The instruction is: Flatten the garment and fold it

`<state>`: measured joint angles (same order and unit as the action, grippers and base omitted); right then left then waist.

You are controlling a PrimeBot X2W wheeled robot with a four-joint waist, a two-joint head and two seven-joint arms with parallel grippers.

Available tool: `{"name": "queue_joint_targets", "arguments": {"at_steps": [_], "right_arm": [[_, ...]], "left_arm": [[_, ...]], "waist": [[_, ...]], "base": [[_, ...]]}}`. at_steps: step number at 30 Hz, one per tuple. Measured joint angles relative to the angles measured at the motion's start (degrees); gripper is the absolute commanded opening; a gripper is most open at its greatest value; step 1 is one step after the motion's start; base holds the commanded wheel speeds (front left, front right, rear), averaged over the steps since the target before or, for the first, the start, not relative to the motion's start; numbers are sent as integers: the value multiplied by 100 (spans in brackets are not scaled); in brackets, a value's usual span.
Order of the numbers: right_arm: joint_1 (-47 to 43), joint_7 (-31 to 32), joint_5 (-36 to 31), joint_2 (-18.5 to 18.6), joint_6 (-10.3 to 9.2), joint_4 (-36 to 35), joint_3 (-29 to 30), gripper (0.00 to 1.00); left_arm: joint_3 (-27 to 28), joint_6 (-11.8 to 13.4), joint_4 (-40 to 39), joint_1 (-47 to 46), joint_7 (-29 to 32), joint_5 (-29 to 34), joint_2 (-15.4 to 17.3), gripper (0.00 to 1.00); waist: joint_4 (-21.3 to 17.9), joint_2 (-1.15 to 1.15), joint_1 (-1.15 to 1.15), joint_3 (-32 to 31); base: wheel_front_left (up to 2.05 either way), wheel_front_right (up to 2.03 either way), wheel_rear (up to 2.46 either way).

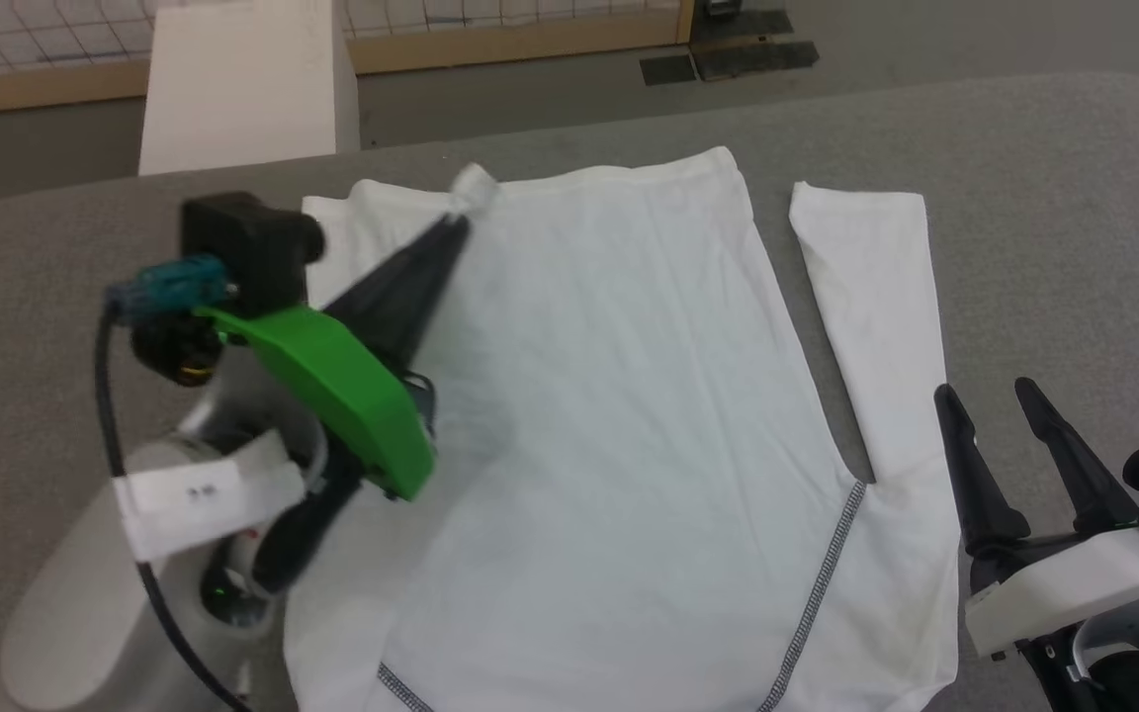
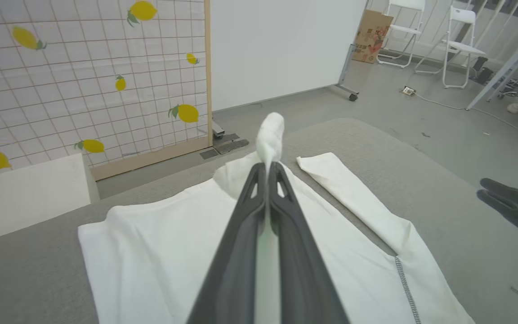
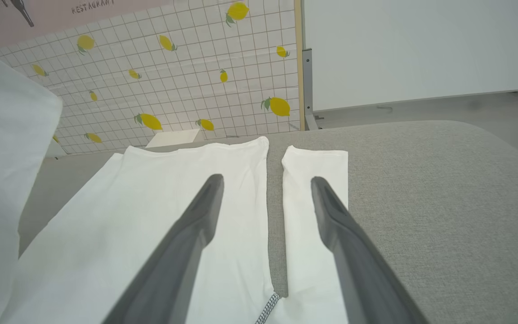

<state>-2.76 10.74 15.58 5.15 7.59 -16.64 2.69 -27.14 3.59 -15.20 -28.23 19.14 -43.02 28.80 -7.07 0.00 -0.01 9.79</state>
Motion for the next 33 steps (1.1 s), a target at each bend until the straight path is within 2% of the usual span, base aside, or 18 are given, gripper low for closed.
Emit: {"name": "queue_joint_targets", "arguments": {"at_steps": [6, 9, 12, 19, 26, 31, 32, 33], "right_arm": [[-33, 88, -1, -36, 0, -118, 22, 100], [-32, 96, 0, -40, 0, -143, 7, 100], [-29, 103, 1, -38, 0, -142, 7, 100], [-28, 90, 12, -34, 0, -80, 23, 100], [-11, 33, 63, -33, 0, 13, -52, 100], [34, 26, 74, -23, 0, 99, -90, 100], [34, 25, 74, -19, 0, 111, -94, 100], [34, 25, 76, -14, 0, 123, -93, 100]], "left_arm": [[-728, -185, -23, 22, -65, -115, -834, 0], [-1176, -376, 449, 5, -65, -151, -1279, 0], [-1580, -575, 985, -5, -23, -153, -1573, 0], [-2331, -861, 2231, -4, 144, -130, -1917, 0], [-2842, -969, 3419, -7, 154, 0, -2080, 0], [-3087, -1020, 3955, -21, 166, 41, -2195, 0], [-3092, -1027, 4044, -29, 123, 43, -2218, 24], [-3076, -1027, 4097, -42, 34, 63, -2236, 71]], "waist": [[232, 0, 0, -248], [238, 0, 0, -276], [166, 0, 0, -251], [-74, 0, 0, -121], [-257, 0, 0, -9], [-330, 0, 0, 38], [-336, 0, 0, 35], [-336, 0, 0, 28]], "base": [[0, 0, 0], [0, 0, 0], [0, 0, 0], [0, 0, 0], [0, 0, 0], [0, 0, 0], [0, 0, 0], [0, 0, 0]]}}
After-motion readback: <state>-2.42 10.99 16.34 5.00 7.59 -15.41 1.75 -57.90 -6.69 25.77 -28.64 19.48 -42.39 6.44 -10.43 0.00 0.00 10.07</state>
